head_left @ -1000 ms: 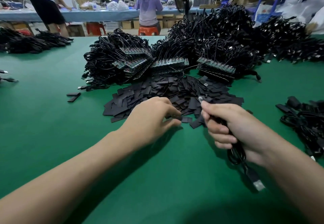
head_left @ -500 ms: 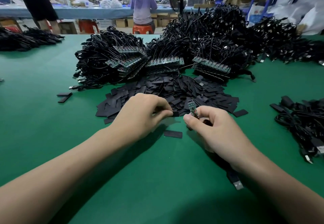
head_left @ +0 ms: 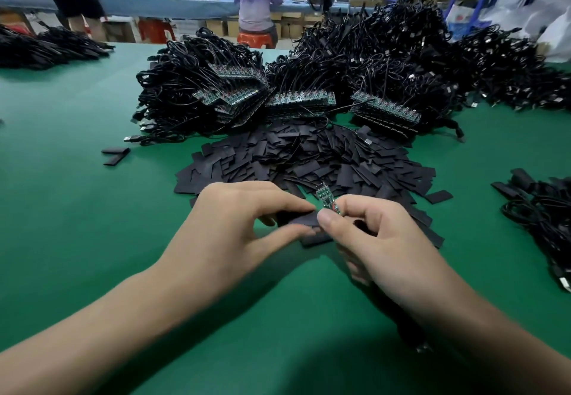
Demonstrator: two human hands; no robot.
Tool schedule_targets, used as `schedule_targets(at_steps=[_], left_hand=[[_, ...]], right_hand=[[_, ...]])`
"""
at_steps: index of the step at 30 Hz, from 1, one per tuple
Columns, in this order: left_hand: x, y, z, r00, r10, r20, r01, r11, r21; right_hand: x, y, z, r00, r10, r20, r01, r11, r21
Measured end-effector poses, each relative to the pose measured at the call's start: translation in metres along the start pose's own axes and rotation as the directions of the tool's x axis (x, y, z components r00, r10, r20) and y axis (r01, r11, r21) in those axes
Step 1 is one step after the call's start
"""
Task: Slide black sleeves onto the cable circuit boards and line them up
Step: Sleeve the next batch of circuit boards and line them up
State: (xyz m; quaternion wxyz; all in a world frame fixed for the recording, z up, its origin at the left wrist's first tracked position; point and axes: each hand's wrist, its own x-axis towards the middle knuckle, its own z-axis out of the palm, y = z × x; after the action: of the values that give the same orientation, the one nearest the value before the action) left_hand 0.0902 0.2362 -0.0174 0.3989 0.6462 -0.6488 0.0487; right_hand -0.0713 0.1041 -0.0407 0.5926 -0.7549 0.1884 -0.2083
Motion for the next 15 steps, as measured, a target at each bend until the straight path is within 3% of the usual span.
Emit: schedule_targets(at_steps=[3,6,10,15], left_hand=[[-0.003,-0.007,-0.003,0.994,-0.098,-0.049,0.093,0.99,-0.105],[-0.005,-0.012,-0.005,0.979,-0.196,-0.061,0.181,0.963,-0.2],[-0.006,-0.013,-0.005,0.978,-0.203,-0.054,0.187,0.959,-0.215],[-0.006,-0.013,-0.005,0.983,-0.173,-0.056,0.16,0.969,-0.187]], right_hand=[[0.0,-0.004,-0.001,0.999,-0.031,-0.027,0.029,0.998,-0.064],[-0.001,-0.008,-0.005,0.998,-0.066,-0.008,0.06,0.951,-0.303],[-0.004,-0.013,-0.006,0.996,-0.069,0.049,0.083,0.893,-0.442],[-0.007,-0.018,-0.005,0.996,-0.023,0.091,0.064,0.875,-0.481]])
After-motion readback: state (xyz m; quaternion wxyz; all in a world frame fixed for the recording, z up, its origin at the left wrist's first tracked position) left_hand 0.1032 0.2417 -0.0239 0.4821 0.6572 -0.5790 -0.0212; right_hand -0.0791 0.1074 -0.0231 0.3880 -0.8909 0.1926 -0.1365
